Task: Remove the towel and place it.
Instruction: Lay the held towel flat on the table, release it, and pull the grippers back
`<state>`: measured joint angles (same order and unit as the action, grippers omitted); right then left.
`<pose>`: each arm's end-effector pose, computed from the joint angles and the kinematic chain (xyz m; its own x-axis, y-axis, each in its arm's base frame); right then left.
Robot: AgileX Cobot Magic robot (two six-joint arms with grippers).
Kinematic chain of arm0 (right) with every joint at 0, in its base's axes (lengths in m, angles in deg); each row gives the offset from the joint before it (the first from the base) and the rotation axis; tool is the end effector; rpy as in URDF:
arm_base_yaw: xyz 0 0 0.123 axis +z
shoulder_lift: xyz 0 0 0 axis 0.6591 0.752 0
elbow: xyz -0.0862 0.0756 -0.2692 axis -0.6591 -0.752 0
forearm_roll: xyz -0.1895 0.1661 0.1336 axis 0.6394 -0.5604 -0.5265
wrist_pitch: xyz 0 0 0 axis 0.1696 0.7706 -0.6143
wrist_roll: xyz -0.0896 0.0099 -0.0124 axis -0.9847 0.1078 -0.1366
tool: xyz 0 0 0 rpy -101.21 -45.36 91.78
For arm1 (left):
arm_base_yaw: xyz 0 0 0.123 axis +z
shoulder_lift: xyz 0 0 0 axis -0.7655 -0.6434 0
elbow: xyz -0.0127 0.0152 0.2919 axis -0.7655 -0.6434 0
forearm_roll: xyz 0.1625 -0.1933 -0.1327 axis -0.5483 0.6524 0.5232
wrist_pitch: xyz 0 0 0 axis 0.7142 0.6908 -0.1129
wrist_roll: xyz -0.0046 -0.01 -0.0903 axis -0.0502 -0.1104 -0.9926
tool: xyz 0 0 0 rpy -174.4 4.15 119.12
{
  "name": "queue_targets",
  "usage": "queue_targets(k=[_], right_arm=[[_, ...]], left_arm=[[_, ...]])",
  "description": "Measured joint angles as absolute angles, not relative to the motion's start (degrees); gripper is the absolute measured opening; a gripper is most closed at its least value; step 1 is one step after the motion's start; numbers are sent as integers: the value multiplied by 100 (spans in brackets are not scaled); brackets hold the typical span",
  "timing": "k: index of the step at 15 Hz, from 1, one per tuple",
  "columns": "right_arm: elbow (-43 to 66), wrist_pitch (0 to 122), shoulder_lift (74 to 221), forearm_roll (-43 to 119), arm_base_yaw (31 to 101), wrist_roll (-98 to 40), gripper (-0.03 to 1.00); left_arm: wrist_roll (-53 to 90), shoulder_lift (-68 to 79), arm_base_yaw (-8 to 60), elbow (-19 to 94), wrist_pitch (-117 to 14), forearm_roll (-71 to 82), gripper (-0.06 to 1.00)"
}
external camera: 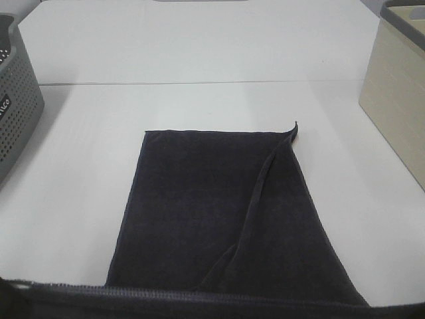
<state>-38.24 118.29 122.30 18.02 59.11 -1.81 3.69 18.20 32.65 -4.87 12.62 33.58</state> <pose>0.1169 0.0793 0.2422 -0.9916 -0.0580 -0.1160 -0.1063 0.8755 0.4715 0.1537 -0.1061 0.2523 -0.9351 0.3062 -0.1786 0.3501 0.7192 -0.6002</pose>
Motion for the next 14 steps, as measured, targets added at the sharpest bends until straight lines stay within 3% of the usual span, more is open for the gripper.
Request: queue_targets(k=[7, 14], right_arm=[[-4065, 11829, 12230, 1831, 5911, -209, 2], [-4099, 11892, 13061, 1962, 5900, -685, 2]], left_arm=[[185, 1820, 3202, -876, 1262, 3484, 0], [-634, 1408, 2176, -876, 998, 3135, 0]])
